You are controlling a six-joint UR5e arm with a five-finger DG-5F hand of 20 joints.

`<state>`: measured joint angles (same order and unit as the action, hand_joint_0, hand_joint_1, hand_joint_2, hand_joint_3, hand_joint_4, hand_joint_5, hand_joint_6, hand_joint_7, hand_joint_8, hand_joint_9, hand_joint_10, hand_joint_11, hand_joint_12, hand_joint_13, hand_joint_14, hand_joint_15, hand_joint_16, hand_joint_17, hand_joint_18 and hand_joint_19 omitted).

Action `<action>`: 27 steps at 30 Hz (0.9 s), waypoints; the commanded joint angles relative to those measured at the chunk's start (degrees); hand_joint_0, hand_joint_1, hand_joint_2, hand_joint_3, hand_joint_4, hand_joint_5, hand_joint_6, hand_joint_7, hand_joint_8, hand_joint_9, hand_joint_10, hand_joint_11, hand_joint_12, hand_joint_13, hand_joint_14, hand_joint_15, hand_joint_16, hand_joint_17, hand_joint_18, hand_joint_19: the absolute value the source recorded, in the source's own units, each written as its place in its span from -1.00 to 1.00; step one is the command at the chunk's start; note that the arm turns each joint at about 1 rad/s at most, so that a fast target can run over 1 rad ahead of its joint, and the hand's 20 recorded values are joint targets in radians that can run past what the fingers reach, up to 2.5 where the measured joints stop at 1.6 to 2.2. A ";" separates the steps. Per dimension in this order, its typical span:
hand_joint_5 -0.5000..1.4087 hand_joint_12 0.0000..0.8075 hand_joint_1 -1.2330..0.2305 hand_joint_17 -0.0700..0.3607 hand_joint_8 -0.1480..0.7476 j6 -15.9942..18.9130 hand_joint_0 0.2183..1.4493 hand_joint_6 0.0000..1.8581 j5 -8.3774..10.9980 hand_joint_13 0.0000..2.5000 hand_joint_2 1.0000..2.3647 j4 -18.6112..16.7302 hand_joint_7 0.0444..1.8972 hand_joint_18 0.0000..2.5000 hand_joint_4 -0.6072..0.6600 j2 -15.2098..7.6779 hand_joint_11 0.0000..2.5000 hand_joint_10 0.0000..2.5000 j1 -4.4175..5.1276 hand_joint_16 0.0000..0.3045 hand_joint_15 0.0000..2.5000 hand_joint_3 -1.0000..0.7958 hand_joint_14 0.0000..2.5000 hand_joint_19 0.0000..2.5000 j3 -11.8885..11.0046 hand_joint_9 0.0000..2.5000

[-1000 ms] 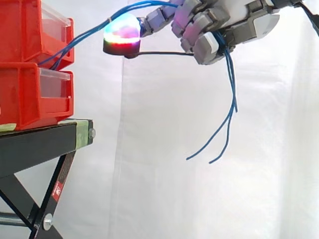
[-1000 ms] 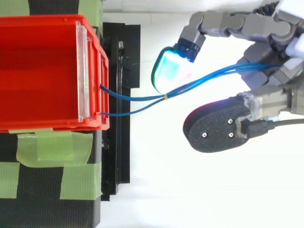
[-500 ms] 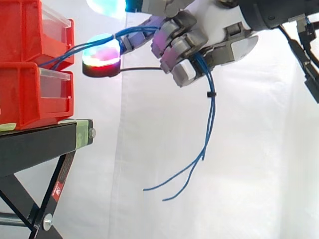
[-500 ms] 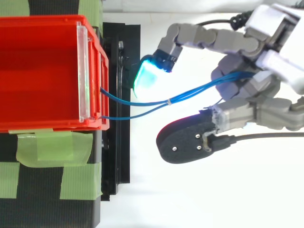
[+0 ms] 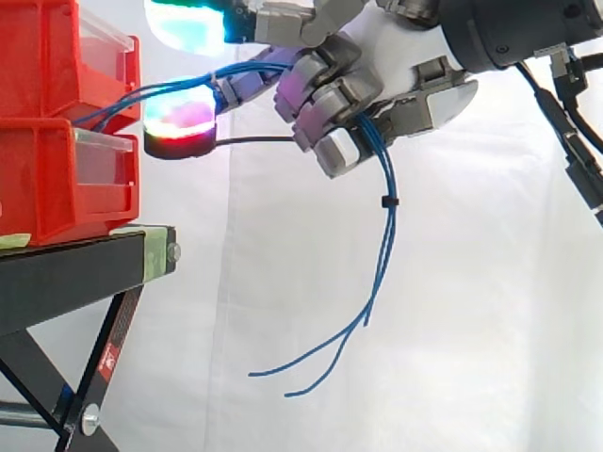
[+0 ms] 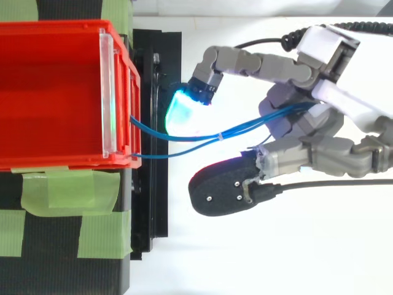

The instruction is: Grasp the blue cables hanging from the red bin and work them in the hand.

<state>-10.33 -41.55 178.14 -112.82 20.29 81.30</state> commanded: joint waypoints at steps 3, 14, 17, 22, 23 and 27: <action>-0.20 0.91 -0.26 0.18 0.49 -0.04 0.09 -0.83 -0.02 0.67 -0.99 0.02 0.40 1.00 0.14 0.05 1.00 1.00 0.10 0.61 0.61 -0.79 1.00 -0.39 0.00 0.39; -0.27 0.91 -0.29 0.18 0.49 0.31 0.13 -0.55 0.16 0.67 -0.99 0.02 0.33 1.00 0.13 -0.03 1.00 1.00 0.62 0.61 0.61 -0.76 1.00 -0.39 0.00 0.39; -0.28 0.91 -0.31 0.18 0.49 0.22 0.14 -0.50 0.42 0.67 -0.98 -0.33 0.33 1.00 0.12 -0.03 1.00 1.00 0.71 0.61 0.61 -0.73 1.00 -0.39 0.00 0.39; -0.34 0.91 -0.33 0.18 0.49 -0.48 0.16 -0.30 0.60 0.67 -0.98 -1.21 0.27 1.00 0.10 -0.03 1.00 1.00 0.71 0.61 0.61 -0.60 1.00 -0.39 0.00 0.39; -0.35 0.91 -0.34 0.18 0.49 -0.48 0.17 -0.24 0.60 0.67 -0.98 -1.21 0.24 1.00 0.10 -0.03 1.00 1.00 0.71 0.61 0.61 -0.56 1.00 -0.39 0.00 0.39; -0.40 0.91 -0.35 0.18 0.49 -0.40 0.17 -0.08 0.60 0.67 -0.97 -1.30 0.20 1.00 0.06 -0.03 1.00 1.00 0.71 0.61 0.61 -0.41 1.00 -0.39 0.00 0.39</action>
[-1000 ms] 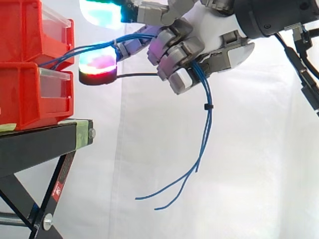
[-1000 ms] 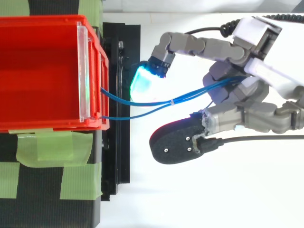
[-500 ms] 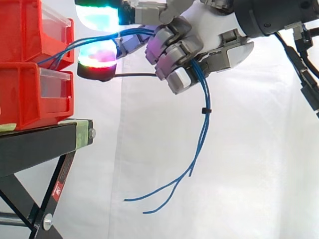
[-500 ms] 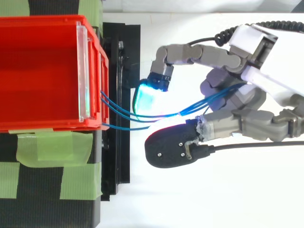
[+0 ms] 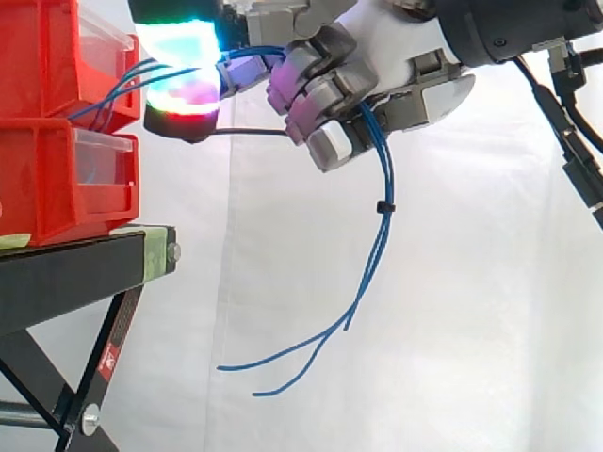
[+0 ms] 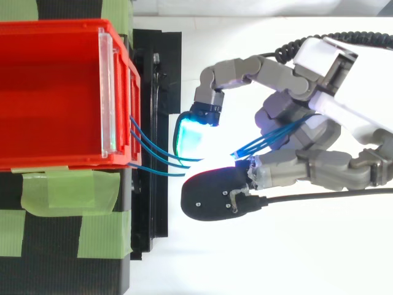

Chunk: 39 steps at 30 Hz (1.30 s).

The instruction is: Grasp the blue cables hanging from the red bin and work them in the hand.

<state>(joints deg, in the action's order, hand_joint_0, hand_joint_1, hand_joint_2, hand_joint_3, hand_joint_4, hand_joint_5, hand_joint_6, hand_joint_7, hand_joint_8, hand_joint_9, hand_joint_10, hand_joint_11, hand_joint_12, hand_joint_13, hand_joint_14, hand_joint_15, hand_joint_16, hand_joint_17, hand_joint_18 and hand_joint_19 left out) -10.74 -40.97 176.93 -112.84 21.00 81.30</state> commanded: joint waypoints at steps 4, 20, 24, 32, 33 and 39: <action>-0.47 0.91 -0.35 0.18 0.49 0.02 0.17 0.15 0.01 0.67 -0.96 -0.01 0.09 1.00 0.08 -0.01 1.00 1.00 0.01 0.61 0.61 -0.25 1.00 -0.39 0.00 0.39; -0.42 0.91 -0.23 0.18 0.49 0.02 0.07 0.05 0.10 0.67 -0.98 -0.01 0.12 1.00 0.15 -0.01 1.00 1.00 0.01 0.61 0.61 -0.63 1.00 -0.39 0.00 0.39; -0.42 0.91 -0.25 0.18 0.49 -0.07 0.10 0.11 0.10 0.67 -0.98 -0.01 0.13 1.00 0.14 -0.01 1.00 1.00 0.01 0.61 0.61 -0.55 1.00 -0.39 0.09 0.39; -0.50 0.91 -0.29 0.18 0.49 0.02 0.08 0.32 0.10 0.67 -0.95 -0.01 0.10 1.00 0.07 -0.10 1.00 1.00 0.01 0.61 0.61 0.00 1.00 -0.39 0.09 0.39; -0.50 0.91 -0.26 0.18 0.49 0.02 0.08 0.33 0.10 0.67 -0.96 -0.01 0.09 1.00 0.08 -0.01 1.00 1.00 0.01 0.61 0.61 0.09 1.00 -0.39 0.09 0.39; -0.37 0.91 -0.18 0.18 0.49 0.02 0.05 0.20 0.10 0.67 -0.99 -0.01 0.07 1.00 0.26 -0.01 1.00 1.00 0.09 0.61 0.61 0.05 1.00 -0.39 0.09 0.39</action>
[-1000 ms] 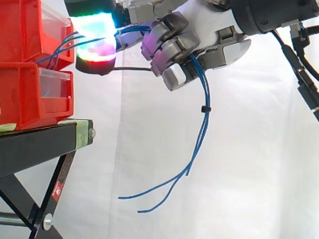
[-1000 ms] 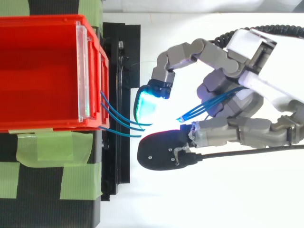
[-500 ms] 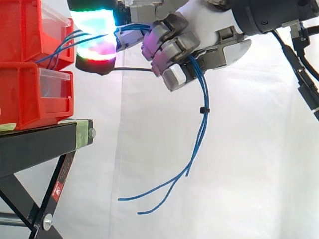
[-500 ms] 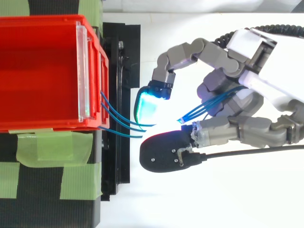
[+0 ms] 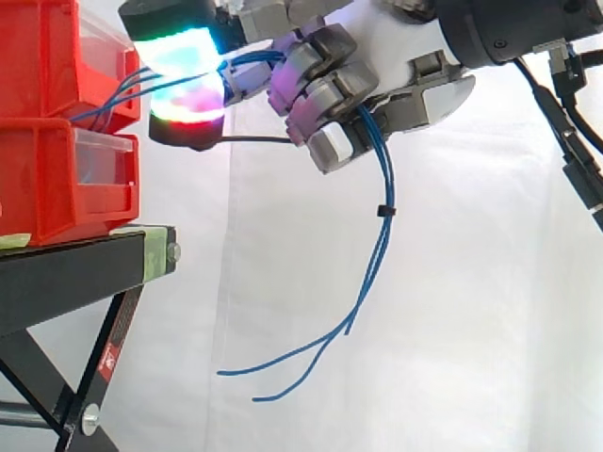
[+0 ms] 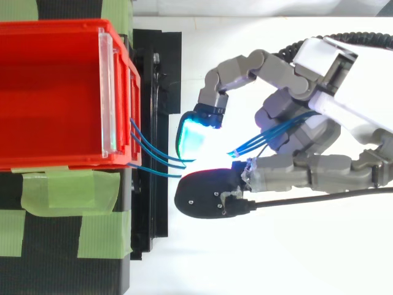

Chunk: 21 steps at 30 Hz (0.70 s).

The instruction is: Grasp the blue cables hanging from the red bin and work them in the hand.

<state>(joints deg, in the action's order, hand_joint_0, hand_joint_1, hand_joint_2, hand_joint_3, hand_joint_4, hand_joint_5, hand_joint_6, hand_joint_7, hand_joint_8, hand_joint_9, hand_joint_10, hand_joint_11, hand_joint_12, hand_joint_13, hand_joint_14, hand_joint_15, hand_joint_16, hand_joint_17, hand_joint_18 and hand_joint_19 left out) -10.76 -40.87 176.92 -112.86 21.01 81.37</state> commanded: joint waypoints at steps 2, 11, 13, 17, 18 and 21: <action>-0.21 0.91 -0.11 0.18 0.49 -0.05 0.03 -0.30 0.00 0.67 -0.98 -0.09 0.29 1.00 0.23 0.01 1.00 1.00 -0.01 0.61 0.61 -0.26 1.00 -0.39 -0.07 0.39; -0.04 0.91 -0.15 0.18 0.49 -0.05 0.11 -0.79 0.00 0.67 -0.97 0.00 0.46 1.00 0.28 0.01 1.00 1.00 -0.01 0.61 0.61 -0.38 1.00 -0.39 0.01 0.39; 0.00 0.91 -0.15 0.18 0.49 -0.05 0.12 -1.00 0.00 0.67 -0.96 0.00 0.49 1.00 0.29 0.01 1.00 1.00 -0.01 0.61 0.61 -0.27 1.00 -0.39 0.01 0.39; -0.04 0.91 -0.15 0.18 0.49 -0.05 0.20 -0.98 0.00 0.67 -0.96 0.00 0.20 1.00 0.42 0.01 1.00 1.00 -0.01 0.61 0.61 -0.02 1.00 -0.39 0.01 0.39; -0.04 0.91 -0.15 0.18 0.49 -0.05 0.20 -0.98 0.00 0.67 -0.97 0.00 0.15 1.00 0.45 0.01 1.00 1.00 -0.01 0.61 0.61 0.03 1.00 -0.39 0.01 0.39; -0.03 0.91 -0.16 0.18 0.49 -0.22 0.22 -0.98 -0.09 0.67 -0.98 0.00 0.04 1.00 0.52 0.01 1.00 1.00 -0.01 0.61 0.61 0.25 1.00 -0.39 0.01 0.39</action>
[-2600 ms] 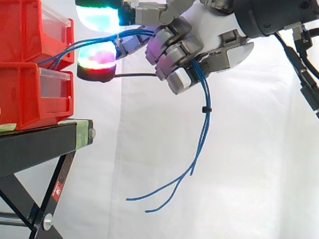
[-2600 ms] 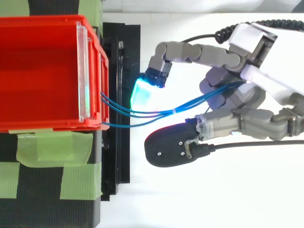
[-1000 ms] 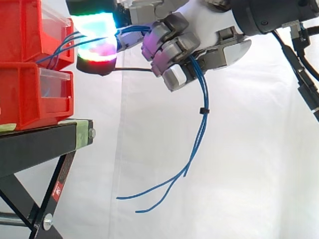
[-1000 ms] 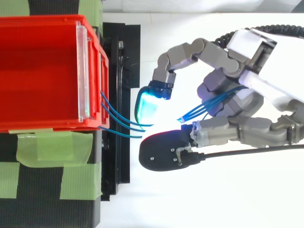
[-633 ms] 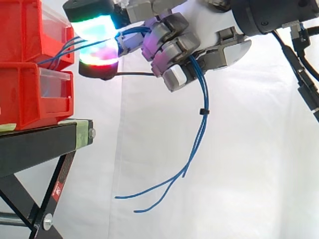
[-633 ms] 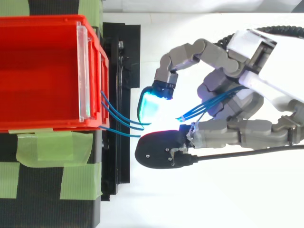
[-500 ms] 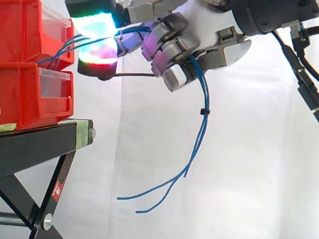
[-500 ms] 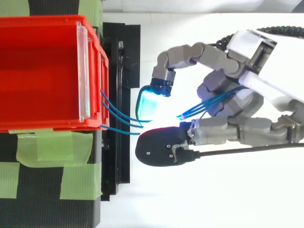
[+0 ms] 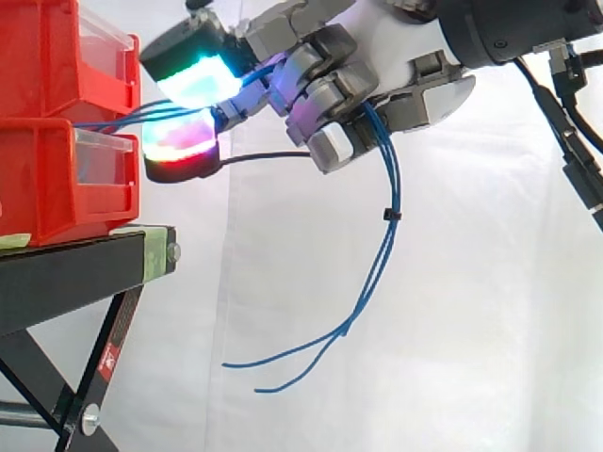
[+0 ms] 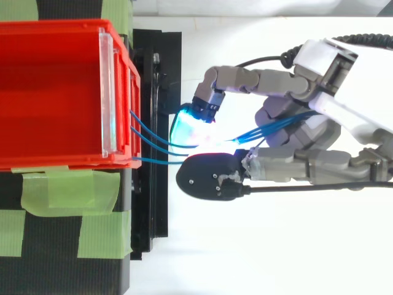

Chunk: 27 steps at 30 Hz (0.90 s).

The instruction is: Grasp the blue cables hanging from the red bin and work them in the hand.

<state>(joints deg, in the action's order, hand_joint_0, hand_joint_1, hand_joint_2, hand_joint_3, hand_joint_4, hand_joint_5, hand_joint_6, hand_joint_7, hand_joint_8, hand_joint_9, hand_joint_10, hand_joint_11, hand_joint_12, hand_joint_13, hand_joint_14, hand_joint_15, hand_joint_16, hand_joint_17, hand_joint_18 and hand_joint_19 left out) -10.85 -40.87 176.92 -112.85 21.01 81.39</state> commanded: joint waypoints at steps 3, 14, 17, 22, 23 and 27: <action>-0.02 0.91 -0.18 0.18 0.49 -0.75 0.22 -0.98 -0.17 0.67 -0.99 -0.09 0.01 1.00 0.55 0.00 1.00 1.00 -0.09 0.61 0.61 0.37 1.00 -0.39 0.00 0.39; 0.00 0.91 -0.18 0.18 0.49 -2.51 0.10 -0.98 -1.05 0.67 -0.97 -0.09 0.23 1.00 0.44 0.00 1.00 1.00 -0.62 0.61 0.61 -0.46 1.00 -0.39 0.00 0.39; 0.02 0.91 -0.18 0.18 0.49 -2.51 0.10 -0.98 -1.05 0.67 -0.97 -0.09 0.31 1.00 0.38 0.00 1.00 1.00 -0.62 0.61 0.61 -0.55 1.00 -0.39 -0.09 0.39; 0.03 0.91 -0.19 0.18 0.49 -2.60 0.10 -0.98 -1.05 0.67 -0.97 -0.09 0.34 1.00 0.38 0.09 1.00 1.00 -0.62 0.61 0.61 -0.59 1.00 -0.39 -0.09 0.39; 0.03 0.91 -0.19 0.18 0.49 -2.60 0.11 -0.98 -0.88 0.67 -0.98 -0.09 0.34 1.00 0.38 0.00 1.00 1.00 -0.62 0.61 0.61 -0.60 1.00 -0.39 -0.09 0.39; 0.04 0.91 -0.20 0.18 0.49 -2.60 0.07 -0.99 -1.05 0.67 -0.98 -0.17 0.35 1.00 0.38 0.09 1.00 1.00 -0.62 0.61 0.61 -0.70 1.00 -0.39 -0.09 0.39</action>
<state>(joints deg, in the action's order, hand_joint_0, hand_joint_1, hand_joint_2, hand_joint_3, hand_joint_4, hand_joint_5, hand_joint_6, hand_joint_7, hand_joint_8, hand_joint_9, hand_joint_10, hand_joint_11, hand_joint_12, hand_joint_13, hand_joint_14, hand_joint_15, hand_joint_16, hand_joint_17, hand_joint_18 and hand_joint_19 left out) -13.44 -41.89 176.79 -112.81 20.39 81.30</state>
